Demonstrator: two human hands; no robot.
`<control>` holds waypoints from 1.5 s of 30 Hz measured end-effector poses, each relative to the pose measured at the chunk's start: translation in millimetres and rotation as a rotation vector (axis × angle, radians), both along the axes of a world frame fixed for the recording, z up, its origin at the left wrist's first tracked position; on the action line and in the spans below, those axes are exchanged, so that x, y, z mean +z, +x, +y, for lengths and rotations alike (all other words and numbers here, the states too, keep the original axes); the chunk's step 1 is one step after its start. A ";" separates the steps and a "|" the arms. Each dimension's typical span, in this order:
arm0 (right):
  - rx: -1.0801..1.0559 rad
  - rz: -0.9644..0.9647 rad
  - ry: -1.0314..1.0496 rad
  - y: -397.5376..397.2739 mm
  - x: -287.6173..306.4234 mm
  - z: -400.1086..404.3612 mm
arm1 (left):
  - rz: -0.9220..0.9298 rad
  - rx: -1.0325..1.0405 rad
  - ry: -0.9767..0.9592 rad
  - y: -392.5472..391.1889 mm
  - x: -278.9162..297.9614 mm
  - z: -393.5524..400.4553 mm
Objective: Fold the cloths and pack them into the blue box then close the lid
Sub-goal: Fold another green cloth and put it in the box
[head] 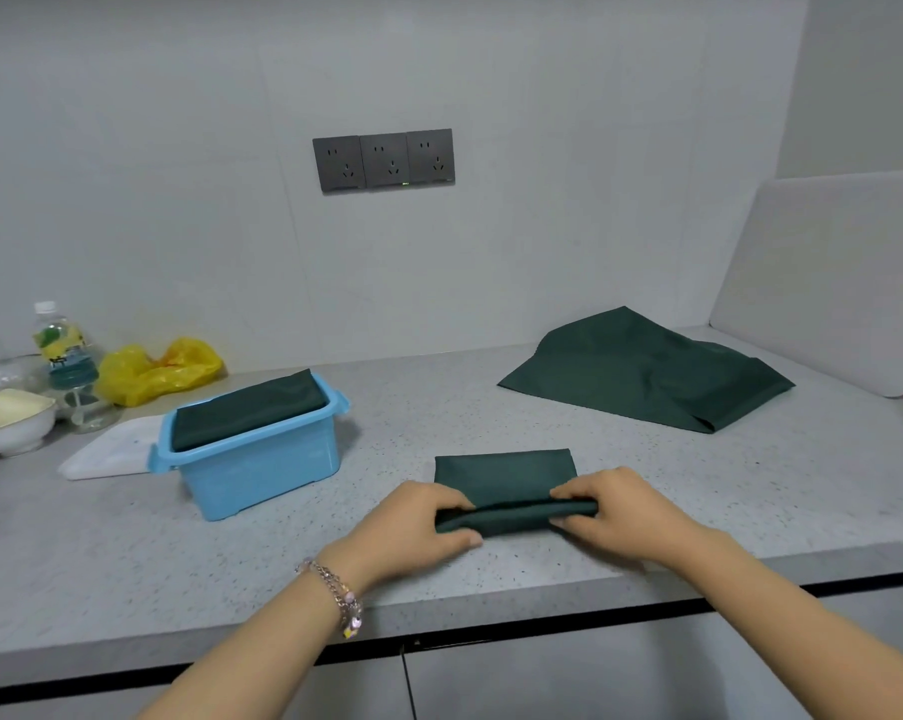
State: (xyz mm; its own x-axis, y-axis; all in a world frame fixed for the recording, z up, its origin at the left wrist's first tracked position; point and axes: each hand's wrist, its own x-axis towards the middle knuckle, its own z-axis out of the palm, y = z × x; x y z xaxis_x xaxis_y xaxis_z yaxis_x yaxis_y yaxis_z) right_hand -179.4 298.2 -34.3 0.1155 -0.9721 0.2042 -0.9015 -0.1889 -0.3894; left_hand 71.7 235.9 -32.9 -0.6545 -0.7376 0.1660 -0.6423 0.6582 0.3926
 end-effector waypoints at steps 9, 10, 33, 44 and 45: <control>-0.391 -0.235 -0.049 9.3 -6.9 -30.5 | 0.141 0.312 -0.182 -17.4 -6.6 -25.8; -0.436 -0.205 -0.037 12.5 -8.1 -33.7 | 0.138 0.339 -0.216 -23.4 -8.8 -29.1; -0.663 0.181 -0.063 24.1 -34.7 -76.0 | 0.087 0.503 -0.098 -49.8 -35.5 -83.2; -0.372 -0.572 -0.270 44.3 5.9 -65.9 | 0.546 0.487 0.003 -23.0 0.8 -53.7; -0.331 -0.581 -0.299 51.0 12.1 -66.9 | 0.576 0.494 -0.007 -16.3 8.5 -52.1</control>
State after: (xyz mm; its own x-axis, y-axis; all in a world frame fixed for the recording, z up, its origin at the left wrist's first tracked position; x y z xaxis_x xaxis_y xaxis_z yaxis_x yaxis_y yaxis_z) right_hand -128.4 231.3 -22.2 -0.3827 -0.8303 0.4051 -0.5936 -0.1151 -0.7965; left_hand 55.4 183.9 -24.5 -0.0572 -0.9203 0.3870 -0.5577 0.3509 0.7522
